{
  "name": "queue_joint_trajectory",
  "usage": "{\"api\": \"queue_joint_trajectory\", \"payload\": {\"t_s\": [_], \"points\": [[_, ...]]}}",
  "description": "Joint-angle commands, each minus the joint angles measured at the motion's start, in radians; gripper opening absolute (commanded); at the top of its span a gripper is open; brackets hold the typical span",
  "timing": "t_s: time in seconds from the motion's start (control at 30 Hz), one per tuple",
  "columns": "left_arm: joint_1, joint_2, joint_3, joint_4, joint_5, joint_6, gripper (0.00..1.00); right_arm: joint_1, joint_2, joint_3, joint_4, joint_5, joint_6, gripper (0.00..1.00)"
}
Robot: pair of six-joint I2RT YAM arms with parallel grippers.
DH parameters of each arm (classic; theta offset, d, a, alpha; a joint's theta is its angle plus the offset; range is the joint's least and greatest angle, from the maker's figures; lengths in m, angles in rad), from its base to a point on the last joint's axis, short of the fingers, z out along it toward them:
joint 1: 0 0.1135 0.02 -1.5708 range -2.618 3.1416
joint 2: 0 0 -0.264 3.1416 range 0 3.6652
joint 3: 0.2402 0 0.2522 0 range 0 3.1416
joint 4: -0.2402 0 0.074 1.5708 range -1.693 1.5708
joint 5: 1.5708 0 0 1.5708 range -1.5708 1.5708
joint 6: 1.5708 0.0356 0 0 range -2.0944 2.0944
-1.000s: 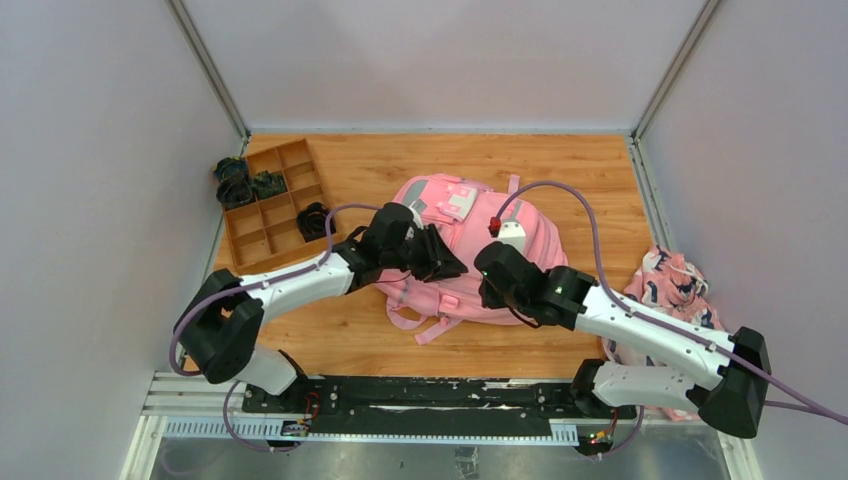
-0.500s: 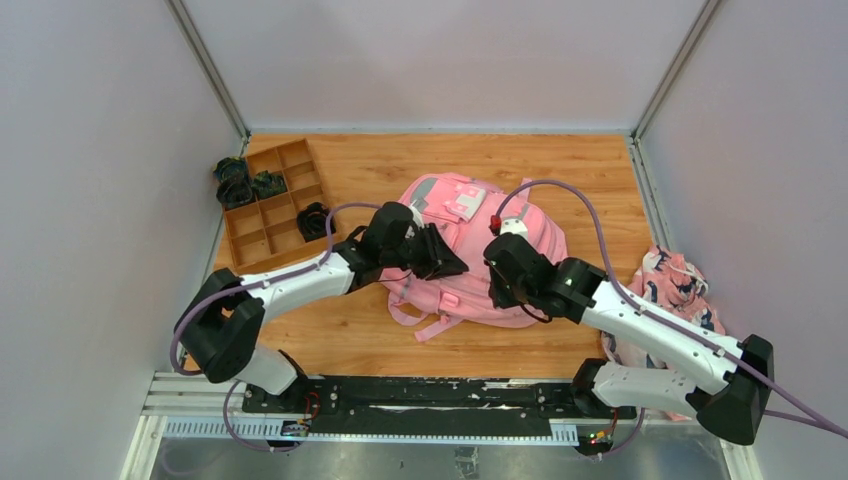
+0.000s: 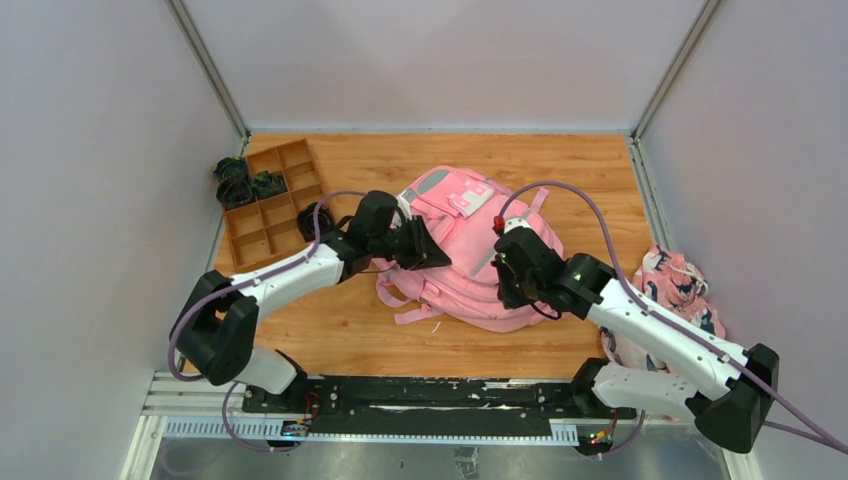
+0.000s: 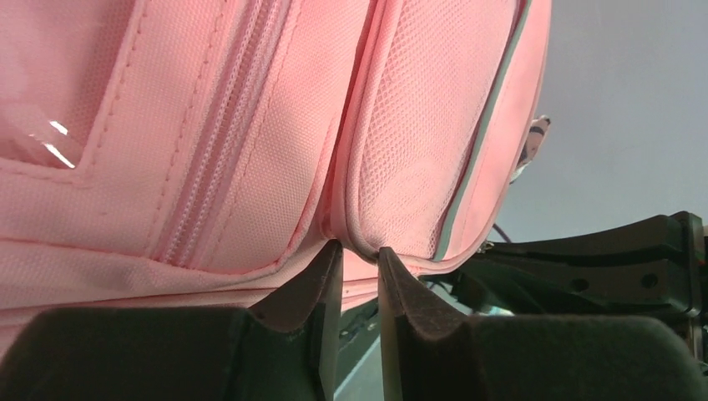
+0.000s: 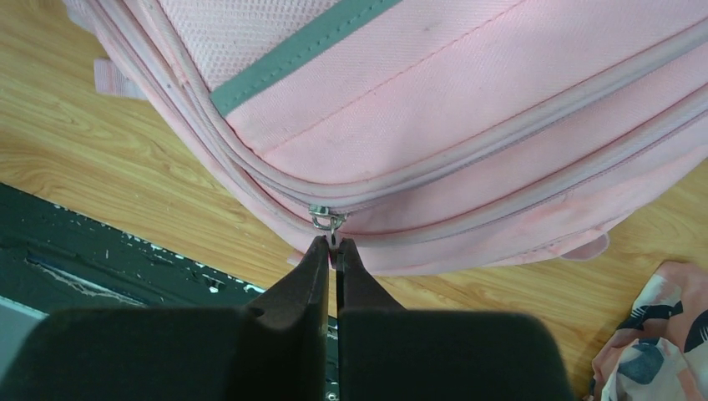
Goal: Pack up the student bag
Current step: Zip the student bag at the center of the board.
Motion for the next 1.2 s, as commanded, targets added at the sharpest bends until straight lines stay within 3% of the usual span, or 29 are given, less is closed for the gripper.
{"api": "queue_joint_trajectory", "payload": {"t_s": [0.0,0.17,0.4,0.5,0.53,0.57,0.7,0.87,1.17], "points": [[0.108,0.033,0.110,-0.158,-0.060,0.246,0.00,-0.024,-0.010,0.020,-0.127,-0.052,-0.064,0.00],[0.189,0.159,0.316,-0.362,-0.016,0.406,0.00,-0.024,0.028,0.041,-0.141,-0.088,-0.078,0.00],[0.189,0.109,0.386,-0.458,-0.014,0.435,0.02,-0.024,0.046,0.042,-0.092,-0.124,-0.038,0.00],[0.103,-0.008,0.340,-0.490,-0.106,0.413,0.34,-0.023,0.048,0.045,-0.070,-0.113,-0.031,0.00],[0.075,-0.046,0.315,-0.484,-0.127,0.390,0.46,-0.024,0.049,0.048,-0.070,-0.096,-0.029,0.00],[0.056,-0.084,0.281,-0.471,-0.139,0.354,0.50,-0.024,0.049,0.052,-0.069,-0.080,-0.024,0.00],[0.020,-0.191,0.109,-0.306,-0.101,0.151,0.54,-0.028,0.040,0.057,-0.049,-0.046,-0.014,0.00],[-0.067,-0.184,0.010,-0.157,-0.143,-0.007,0.57,-0.030,0.048,0.060,-0.022,-0.043,-0.014,0.00],[-0.152,-0.052,0.024,-0.006,-0.174,-0.113,0.59,-0.031,0.038,0.032,-0.002,-0.060,0.001,0.00]]}}
